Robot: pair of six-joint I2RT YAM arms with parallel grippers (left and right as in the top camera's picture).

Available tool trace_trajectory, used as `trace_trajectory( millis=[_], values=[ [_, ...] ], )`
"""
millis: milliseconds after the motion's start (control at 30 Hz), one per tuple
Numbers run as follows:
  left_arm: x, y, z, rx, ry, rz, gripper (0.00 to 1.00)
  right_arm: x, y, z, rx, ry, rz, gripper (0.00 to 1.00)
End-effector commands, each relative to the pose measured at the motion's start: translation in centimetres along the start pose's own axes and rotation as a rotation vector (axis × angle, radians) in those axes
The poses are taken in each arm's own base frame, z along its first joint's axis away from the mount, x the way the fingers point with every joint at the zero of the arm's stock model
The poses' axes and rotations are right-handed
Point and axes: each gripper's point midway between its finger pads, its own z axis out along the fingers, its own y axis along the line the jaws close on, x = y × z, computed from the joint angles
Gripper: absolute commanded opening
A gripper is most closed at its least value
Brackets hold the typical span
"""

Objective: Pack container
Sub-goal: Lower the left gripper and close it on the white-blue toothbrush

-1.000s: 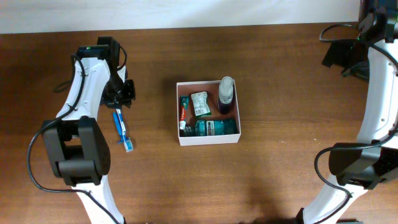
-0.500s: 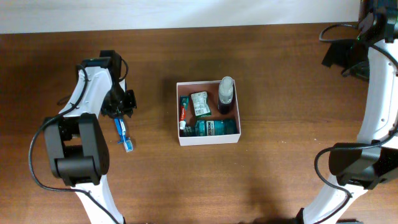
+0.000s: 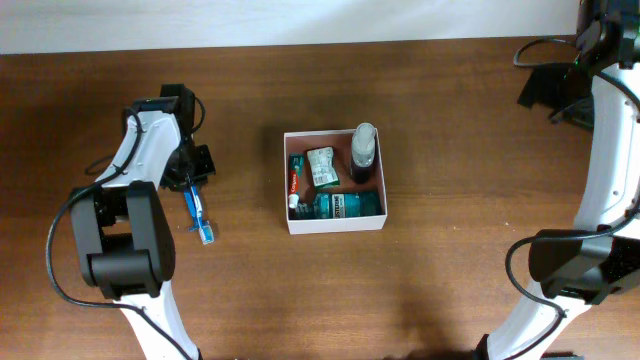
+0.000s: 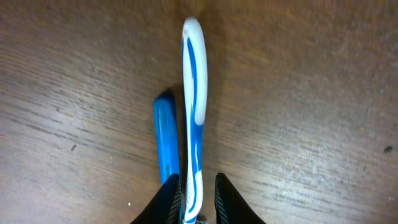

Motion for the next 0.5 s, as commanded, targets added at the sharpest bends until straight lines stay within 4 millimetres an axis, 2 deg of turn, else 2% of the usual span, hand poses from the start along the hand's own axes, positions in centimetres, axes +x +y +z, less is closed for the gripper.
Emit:
trace_trajectory(
  millis=[0, 467],
  values=[
    [-0.25, 0.49, 0.41, -0.014, -0.006, -0.024, 0.20, -0.39, -0.62, -1.51, 0.001, -0.046, 0.014, 0.98],
    [-0.65, 0.17, 0.43, 0.002, -0.020, -0.020, 0.20, -0.39, -0.62, -1.51, 0.001, -0.046, 0.014, 0.98]
  ],
)
